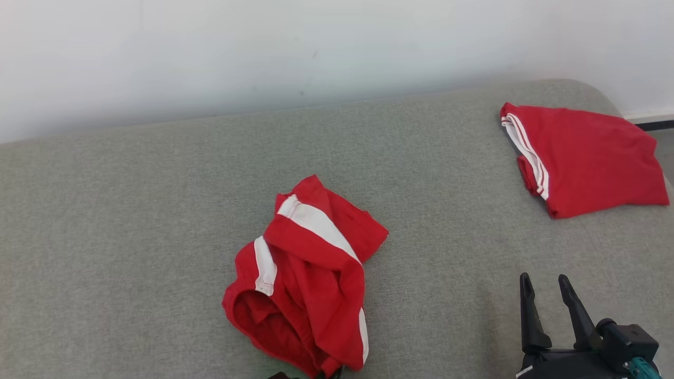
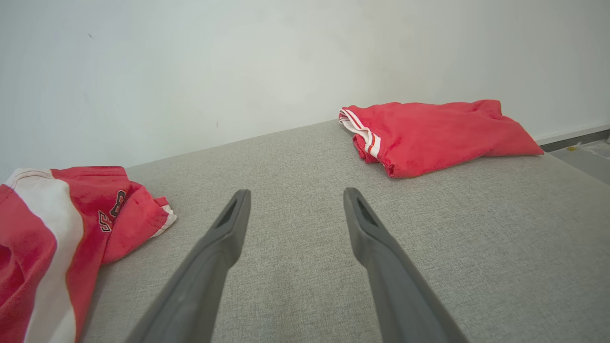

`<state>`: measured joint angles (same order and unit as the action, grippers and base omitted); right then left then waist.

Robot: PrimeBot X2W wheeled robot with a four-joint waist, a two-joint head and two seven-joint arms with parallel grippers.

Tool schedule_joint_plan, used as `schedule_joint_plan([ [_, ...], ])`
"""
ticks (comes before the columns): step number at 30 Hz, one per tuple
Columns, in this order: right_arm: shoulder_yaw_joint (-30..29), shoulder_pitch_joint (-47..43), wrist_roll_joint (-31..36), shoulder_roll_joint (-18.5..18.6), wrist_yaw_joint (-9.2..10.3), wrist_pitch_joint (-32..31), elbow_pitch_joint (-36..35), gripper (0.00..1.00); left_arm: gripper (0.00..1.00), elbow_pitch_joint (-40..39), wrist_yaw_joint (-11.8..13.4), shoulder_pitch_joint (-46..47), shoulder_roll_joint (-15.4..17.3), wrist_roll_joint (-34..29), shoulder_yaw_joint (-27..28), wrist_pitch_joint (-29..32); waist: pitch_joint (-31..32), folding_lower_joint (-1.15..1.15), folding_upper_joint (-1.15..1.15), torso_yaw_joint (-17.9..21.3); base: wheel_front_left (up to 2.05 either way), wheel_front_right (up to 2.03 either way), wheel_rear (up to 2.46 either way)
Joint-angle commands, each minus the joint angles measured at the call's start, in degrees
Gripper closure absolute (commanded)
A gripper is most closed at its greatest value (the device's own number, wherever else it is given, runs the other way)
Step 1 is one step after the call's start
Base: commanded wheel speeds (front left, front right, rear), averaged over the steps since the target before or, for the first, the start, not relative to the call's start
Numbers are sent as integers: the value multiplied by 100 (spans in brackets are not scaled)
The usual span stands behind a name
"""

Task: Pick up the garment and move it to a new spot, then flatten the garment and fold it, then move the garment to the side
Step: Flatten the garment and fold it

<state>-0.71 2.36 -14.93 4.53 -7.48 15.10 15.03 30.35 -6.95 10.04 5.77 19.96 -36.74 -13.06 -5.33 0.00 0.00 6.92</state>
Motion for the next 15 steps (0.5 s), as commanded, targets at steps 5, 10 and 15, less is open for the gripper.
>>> schedule_joint_plan([
  [5,-29,-108,15,6,0,5,51,0,0,-124,94,-109,117,1,141,-149,176,0,0,-244,0,0,0],
  [10,-41,-195,17,-12,0,5,98,0,0,-863,287,-399,442,-17,391,-197,392,0,0,-431,0,0,0],
  [15,-34,-263,21,-29,0,5,113,0,0,-1709,592,-773,869,69,758,-199,548,0,0,-522,0,0,0],
])
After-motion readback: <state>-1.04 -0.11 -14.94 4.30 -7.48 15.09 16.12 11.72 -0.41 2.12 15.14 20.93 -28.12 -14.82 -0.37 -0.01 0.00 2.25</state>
